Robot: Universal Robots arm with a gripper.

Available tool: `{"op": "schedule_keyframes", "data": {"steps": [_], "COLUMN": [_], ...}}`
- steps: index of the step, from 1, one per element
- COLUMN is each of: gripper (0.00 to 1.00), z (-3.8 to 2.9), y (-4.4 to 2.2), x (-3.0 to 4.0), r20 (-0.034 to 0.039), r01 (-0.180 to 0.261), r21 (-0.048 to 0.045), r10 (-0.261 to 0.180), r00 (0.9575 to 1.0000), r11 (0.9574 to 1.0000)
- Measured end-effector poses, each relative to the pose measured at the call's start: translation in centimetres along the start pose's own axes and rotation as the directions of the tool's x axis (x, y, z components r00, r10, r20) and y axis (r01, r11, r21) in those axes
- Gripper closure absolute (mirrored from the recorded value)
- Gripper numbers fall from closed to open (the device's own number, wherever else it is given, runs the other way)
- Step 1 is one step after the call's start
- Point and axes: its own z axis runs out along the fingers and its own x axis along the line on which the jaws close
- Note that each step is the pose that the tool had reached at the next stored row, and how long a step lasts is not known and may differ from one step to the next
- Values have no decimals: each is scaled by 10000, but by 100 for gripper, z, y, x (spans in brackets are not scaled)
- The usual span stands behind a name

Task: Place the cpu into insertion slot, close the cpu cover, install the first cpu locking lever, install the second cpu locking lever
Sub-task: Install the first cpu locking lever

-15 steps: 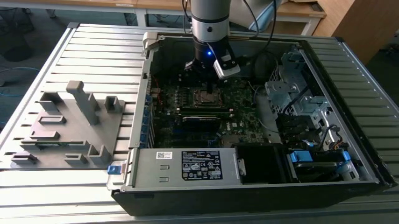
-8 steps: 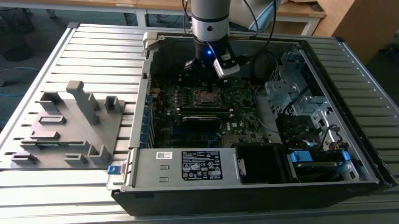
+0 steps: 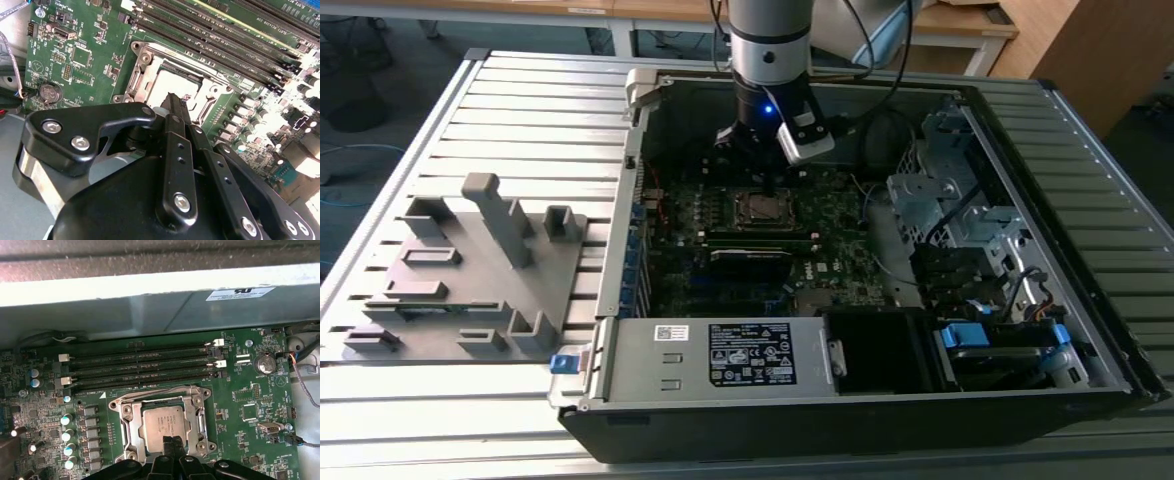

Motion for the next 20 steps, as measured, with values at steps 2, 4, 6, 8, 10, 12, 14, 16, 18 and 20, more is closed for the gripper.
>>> {"op": "schedule_keyframes", "data": {"steps": [2, 4, 6, 8, 10, 12, 14, 16, 18, 20], "gripper": [90, 90, 90, 90, 90, 90, 90, 90, 90, 90], "z": [0, 0, 0, 1, 3, 5, 7, 7, 8, 7], "y": [0, 0, 0, 0, 6, 10, 12, 12, 12, 12], "x": [-1, -1, -1, -4, -14, -32, -50, -52, -52, -53], "r20": [-112, -144, -145, -145, -148, -157, -160, -161, -161, -161], "r01": [2, 3, 2, 4, 3, 3, 3, 2, 2, 3], "r21": [15, 21, 21, 18, 16, 18, 18, 20, 19, 19], "r10": [-2, -2, -2, -3, -2, -3, -2, -2, -1, -3], "r00": [9999, 9999, 9999, 9999, 9999, 9999, 9999, 9999, 9999, 9999], "r11": [10000, 10000, 10000, 10000, 10000, 10000, 10000, 10000, 10000, 10000]}}
